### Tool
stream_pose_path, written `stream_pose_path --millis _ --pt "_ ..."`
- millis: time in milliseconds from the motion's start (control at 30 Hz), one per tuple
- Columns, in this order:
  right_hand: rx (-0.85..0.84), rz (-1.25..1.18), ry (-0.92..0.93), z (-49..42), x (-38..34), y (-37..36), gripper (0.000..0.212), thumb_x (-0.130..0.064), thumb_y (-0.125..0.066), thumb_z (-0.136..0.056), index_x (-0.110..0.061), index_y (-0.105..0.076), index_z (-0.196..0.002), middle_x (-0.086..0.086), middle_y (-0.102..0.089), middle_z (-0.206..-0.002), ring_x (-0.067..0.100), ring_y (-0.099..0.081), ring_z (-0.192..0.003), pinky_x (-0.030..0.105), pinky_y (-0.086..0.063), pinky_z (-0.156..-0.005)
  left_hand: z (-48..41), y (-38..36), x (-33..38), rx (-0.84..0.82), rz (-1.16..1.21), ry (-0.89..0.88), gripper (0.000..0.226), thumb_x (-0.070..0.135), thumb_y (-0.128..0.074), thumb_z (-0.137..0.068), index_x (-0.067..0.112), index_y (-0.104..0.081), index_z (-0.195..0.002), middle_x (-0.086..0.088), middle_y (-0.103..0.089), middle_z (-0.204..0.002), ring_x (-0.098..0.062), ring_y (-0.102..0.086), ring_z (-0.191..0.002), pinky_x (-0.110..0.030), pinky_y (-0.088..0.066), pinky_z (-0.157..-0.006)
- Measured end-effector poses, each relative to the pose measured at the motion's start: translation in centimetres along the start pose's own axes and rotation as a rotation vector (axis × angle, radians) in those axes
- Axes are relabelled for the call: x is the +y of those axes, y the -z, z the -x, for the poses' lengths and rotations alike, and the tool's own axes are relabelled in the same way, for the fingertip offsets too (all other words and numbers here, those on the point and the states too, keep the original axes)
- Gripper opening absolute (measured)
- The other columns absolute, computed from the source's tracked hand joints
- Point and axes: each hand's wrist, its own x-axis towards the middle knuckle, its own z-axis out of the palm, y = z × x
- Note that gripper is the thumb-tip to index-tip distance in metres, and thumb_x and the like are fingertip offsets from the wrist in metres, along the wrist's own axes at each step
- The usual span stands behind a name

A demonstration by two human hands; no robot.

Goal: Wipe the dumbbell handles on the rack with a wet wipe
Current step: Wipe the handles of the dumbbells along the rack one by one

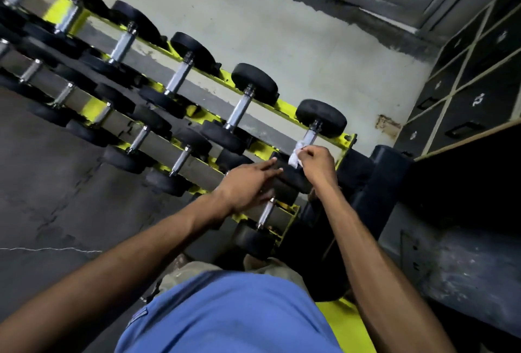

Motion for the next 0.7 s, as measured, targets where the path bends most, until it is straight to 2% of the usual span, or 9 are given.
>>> stream_pose_path --millis 67,167,233,300,367,467,567,600,700 --pt "-0.099 -0.101 0.104 1.4 -3.2 -0.8 0.029 -0.032 -0.063 -0.091 -0.009 -0.066 -0.074 0.005 -0.064 -0.067 0.017 -0.058 -0.064 0.035 -0.046 -0.061 1.7 1.6 -1.9 0.156 0.244 0.116 0.053 0.034 -0.063 -0.100 0.027 -0.055 -0.152 0.002 -0.048 -0.161 -0.020 -0.055 -0.139 -0.038 -0.048 -0.110" --pt "-0.335 -0.234 0.176 3.6 -8.4 -4.1 0.028 -0.040 -0.071 -0.087 -0.012 -0.069 -0.088 -0.002 -0.070 -0.076 0.011 -0.060 -0.066 0.036 -0.048 -0.062 5.4 4.5 -6.0 0.361 0.600 0.303 0.041 0.027 -0.070 -0.099 0.025 -0.067 -0.140 0.003 -0.073 -0.128 -0.011 -0.070 -0.115 -0.035 -0.054 -0.102" --pt "-0.444 -0.230 0.226 5.7 -12.3 -6.6 0.026 -0.038 -0.076 -0.087 -0.015 -0.066 -0.093 0.001 -0.073 -0.082 0.013 -0.063 -0.070 0.037 -0.053 -0.065 8.6 6.4 -8.8 0.429 0.814 0.369 0.037 0.027 -0.072 -0.099 0.022 -0.069 -0.136 0.008 -0.076 -0.121 -0.002 -0.072 -0.106 -0.034 -0.057 -0.100" --pt "-0.516 -0.249 0.281 7.8 -16.3 -9.4 0.035 -0.038 -0.077 -0.087 -0.009 -0.060 -0.095 0.006 -0.068 -0.078 0.018 -0.059 -0.069 0.036 -0.050 -0.062 12.1 8.2 -11.1 0.515 0.961 0.383 0.033 0.028 -0.072 -0.100 0.020 -0.072 -0.131 0.010 -0.076 -0.117 0.000 -0.071 -0.103 -0.034 -0.057 -0.098" --pt "-0.575 -0.276 0.336 10.2 -20.7 -12.6 0.035 -0.035 -0.076 -0.089 -0.004 -0.058 -0.093 0.014 -0.068 -0.079 0.020 -0.056 -0.070 0.038 -0.046 -0.063 16.4 9.9 -12.8 0.610 1.103 0.396 0.025 0.026 -0.071 -0.100 0.020 -0.074 -0.124 0.012 -0.077 -0.104 0.000 -0.071 -0.093 -0.027 -0.056 -0.085" --pt "-0.685 -0.287 0.401 13.7 -27.4 -17.8 0.025 -0.030 -0.069 -0.095 -0.006 -0.062 -0.091 0.006 -0.068 -0.076 0.016 -0.057 -0.068 0.034 -0.046 -0.066 23.1 11.7 -15.5 0.746 1.222 0.406 0.024 0.022 -0.073 -0.100 0.013 -0.075 -0.122 0.005 -0.076 -0.088 -0.007 -0.066 -0.076 -0.021 -0.055 -0.066" --pt "-0.810 -0.322 0.427 18.2 -33.4 -23.0 0.023 -0.027 -0.064 -0.099 -0.004 -0.063 -0.096 0.004 -0.067 -0.075 0.014 -0.059 -0.062 0.027 -0.050 -0.057 29.8 12.7 -19.4 0.941 1.254 0.436 0.022 0.014 -0.075 -0.097 0.006 -0.075 -0.118 -0.013 -0.078 -0.103 -0.020 -0.069 -0.088 -0.045 -0.060 -0.085" --pt "-0.850 -0.333 0.430 19.6 -35.0 -24.8 0.021 -0.024 -0.063 -0.099 -0.003 -0.063 -0.099 0.005 -0.066 -0.075 0.013 -0.059 -0.061 0.024 -0.050 -0.054 32.0 13.0 -20.6 1.001 1.266 0.451 0.020 0.011 -0.074 -0.097 0.004 -0.075 -0.115 -0.016 -0.078 -0.104 -0.023 -0.069 -0.090 -0.049 -0.059 -0.087" --pt "-0.981 -0.334 0.431 23.3 -38.9 -29.3 0.017 -0.019 -0.066 -0.096 -0.005 -0.065 -0.107 0.011 -0.066 -0.086 0.017 -0.060 -0.070 0.027 -0.052 -0.058 38.1 13.3 -23.7 1.146 1.292 0.503 0.011 0.003 -0.073 -0.095 0.002 -0.076 -0.105 -0.017 -0.074 -0.092 -0.028 -0.065 -0.080 -0.041 -0.058 -0.075"
